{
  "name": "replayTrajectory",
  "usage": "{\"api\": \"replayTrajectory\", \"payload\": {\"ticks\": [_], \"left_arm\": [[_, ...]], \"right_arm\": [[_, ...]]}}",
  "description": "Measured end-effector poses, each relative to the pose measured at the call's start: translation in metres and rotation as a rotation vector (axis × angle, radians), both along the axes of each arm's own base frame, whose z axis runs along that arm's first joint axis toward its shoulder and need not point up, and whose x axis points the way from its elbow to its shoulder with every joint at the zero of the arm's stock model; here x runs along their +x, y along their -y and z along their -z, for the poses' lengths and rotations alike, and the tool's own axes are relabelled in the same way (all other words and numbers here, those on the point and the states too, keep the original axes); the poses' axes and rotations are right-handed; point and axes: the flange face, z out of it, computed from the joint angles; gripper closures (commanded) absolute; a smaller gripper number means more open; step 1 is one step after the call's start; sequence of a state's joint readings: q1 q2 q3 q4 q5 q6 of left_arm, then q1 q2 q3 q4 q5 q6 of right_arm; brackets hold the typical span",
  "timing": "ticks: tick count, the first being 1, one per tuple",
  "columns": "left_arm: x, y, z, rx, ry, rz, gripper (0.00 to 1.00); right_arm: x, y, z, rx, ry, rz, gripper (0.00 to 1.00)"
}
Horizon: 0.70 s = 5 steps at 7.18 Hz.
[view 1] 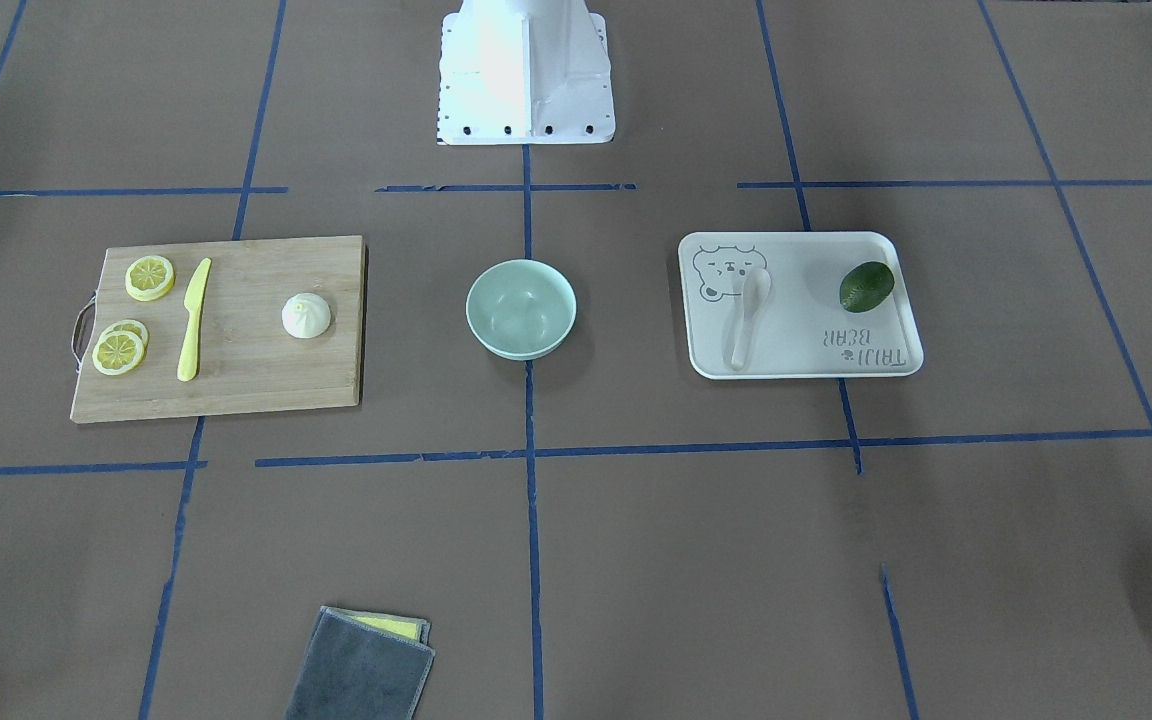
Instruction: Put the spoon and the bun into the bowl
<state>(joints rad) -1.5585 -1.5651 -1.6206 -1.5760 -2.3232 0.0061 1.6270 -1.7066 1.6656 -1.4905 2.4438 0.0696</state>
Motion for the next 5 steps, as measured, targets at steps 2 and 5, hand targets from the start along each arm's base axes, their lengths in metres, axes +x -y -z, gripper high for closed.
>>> {"api": "replayTrajectory", "payload": {"ticks": [2, 5], "left_arm": [[0.0, 0.003, 0.008, 0.02, -0.001, 0.002, 0.0], [0.016, 0.021, 0.071, 0.199, -0.007, -0.011, 0.0]], "right_arm": [[0.002, 0.004, 0.005, 0.014, -0.017, -0.001, 0.0], [0.001, 0.011, 0.02, 0.05, -0.021, -0.001, 0.0]]}}
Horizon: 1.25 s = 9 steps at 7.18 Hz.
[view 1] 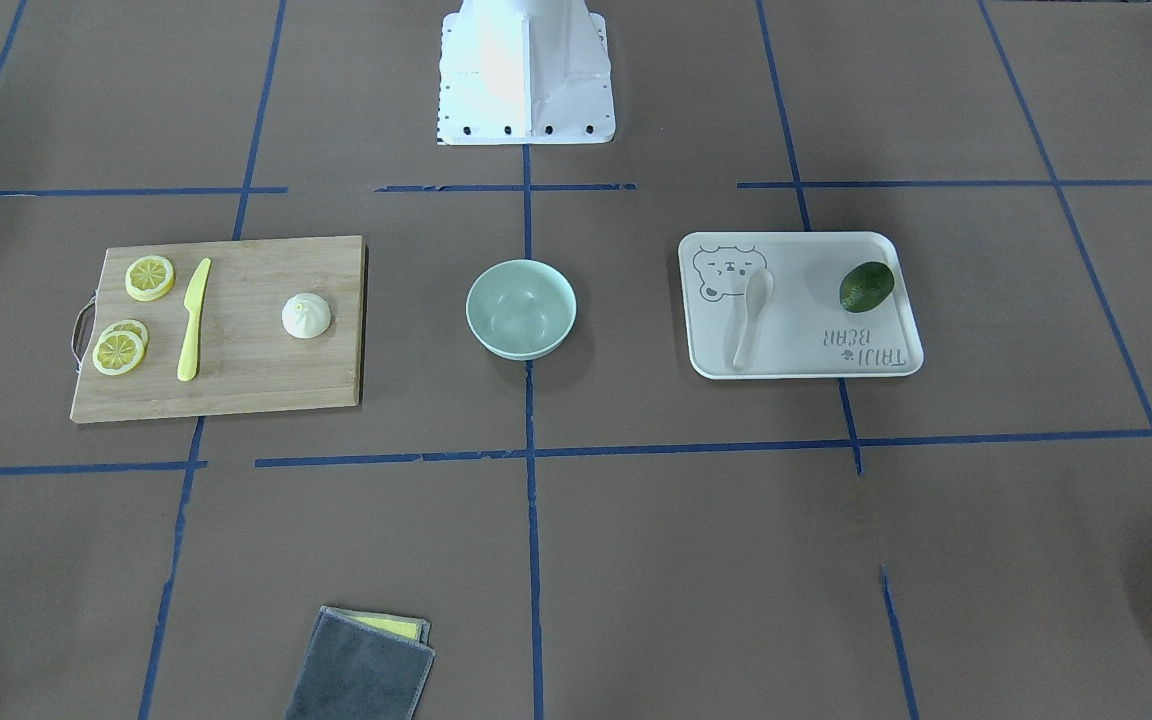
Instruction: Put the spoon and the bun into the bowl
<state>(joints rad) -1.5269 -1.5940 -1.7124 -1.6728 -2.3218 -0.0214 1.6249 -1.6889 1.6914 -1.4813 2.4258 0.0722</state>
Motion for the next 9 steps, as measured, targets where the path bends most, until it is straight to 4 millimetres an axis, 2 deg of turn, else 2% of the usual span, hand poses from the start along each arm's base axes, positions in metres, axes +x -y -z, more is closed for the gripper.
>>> {"api": "replayTrajectory", "payload": {"ticks": [1, 3, 5, 6, 7, 9], "left_arm": [[0.022, 0.005, 0.026, 0.053, -0.014, -0.002, 0.0], [0.085, 0.0, 0.085, 0.074, -0.067, -0.003, 0.0], [0.152, -0.004, 0.141, 0.041, -0.129, 0.001, 0.0], [0.186, -0.006, 0.16, 0.021, -0.134, 0.013, 0.0], [0.224, -0.012, 0.173, 0.001, -0.132, 0.032, 0.0], [0.301, -0.034, 0.187, -0.036, -0.137, 0.083, 0.0]], "right_arm": [[-0.003, 0.003, 0.011, 0.019, 0.002, 0.004, 0.0], [-0.008, 0.016, 0.036, 0.054, 0.004, 0.004, 0.0], [-0.022, 0.024, 0.046, 0.068, 0.006, 0.027, 0.0], [-0.032, 0.029, 0.054, 0.063, 0.01, 0.027, 0.0], [-0.043, 0.04, 0.071, 0.042, 0.021, 0.003, 0.0], [-0.075, 0.051, 0.116, -0.001, 0.053, -0.041, 0.0]]}}
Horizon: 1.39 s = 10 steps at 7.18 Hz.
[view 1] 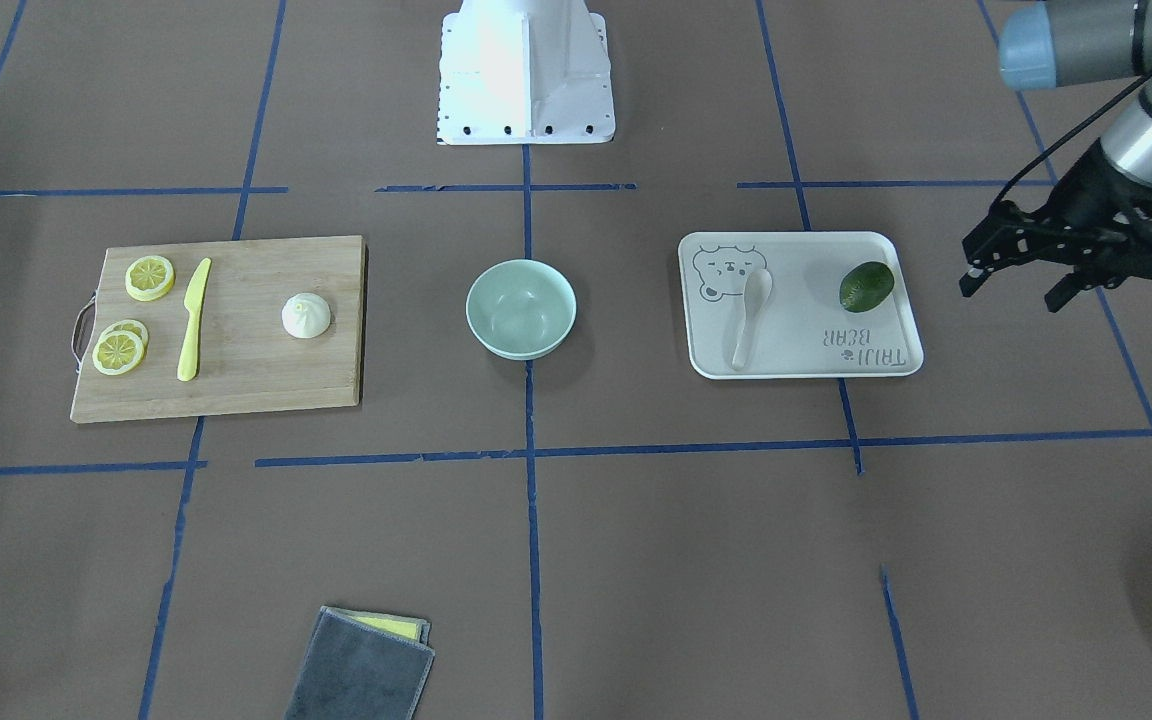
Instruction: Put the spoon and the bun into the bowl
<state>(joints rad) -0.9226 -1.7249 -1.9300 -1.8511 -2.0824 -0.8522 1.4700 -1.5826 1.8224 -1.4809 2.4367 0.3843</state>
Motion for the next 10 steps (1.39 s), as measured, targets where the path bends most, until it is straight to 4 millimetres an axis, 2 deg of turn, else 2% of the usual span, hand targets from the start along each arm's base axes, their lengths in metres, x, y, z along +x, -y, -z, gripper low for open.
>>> {"api": "replayTrajectory", "payload": {"ticks": [3, 5, 7, 10], "left_arm": [[0.101, -0.028, 0.015, -0.043, 0.015, 0.052, 0.01], [0.145, -0.04, 0.012, -0.063, 0.031, 0.051, 0.04], [0.179, -0.049, 0.007, -0.078, 0.047, 0.038, 0.11], [0.196, -0.055, 0.003, -0.085, 0.06, 0.032, 0.25]], "right_arm": [[-0.047, -0.008, 0.052, -0.054, 0.039, -0.025, 0.0], [-0.073, -0.011, 0.078, -0.078, 0.057, -0.031, 0.0], [-0.09, -0.013, 0.095, -0.094, 0.07, -0.033, 0.0], [-0.115, -0.013, 0.11, -0.113, 0.07, -0.034, 0.0]]}}
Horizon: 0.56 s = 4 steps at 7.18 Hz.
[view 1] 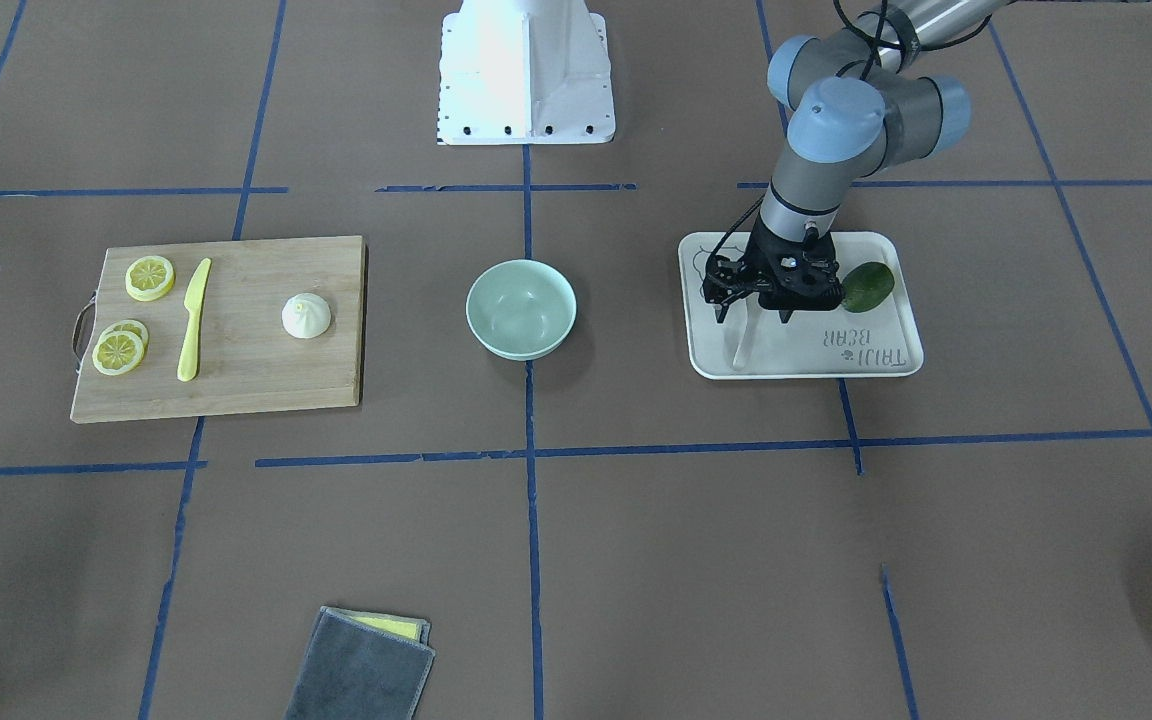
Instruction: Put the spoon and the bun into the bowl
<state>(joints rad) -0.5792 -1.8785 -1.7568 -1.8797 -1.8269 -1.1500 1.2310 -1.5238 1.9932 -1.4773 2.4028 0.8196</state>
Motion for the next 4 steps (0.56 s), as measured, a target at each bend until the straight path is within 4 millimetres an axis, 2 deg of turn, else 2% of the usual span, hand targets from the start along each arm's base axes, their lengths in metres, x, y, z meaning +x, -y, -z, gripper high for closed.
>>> {"api": "replayTrajectory", "payload": {"ticks": [4], "left_arm": [[0.003, 0.001, -0.003, 0.004, 0.01, 0.0, 0.3]], "right_arm": [[-0.019, -0.001, 0.009, -0.008, -0.009, 0.001, 0.0]]}}
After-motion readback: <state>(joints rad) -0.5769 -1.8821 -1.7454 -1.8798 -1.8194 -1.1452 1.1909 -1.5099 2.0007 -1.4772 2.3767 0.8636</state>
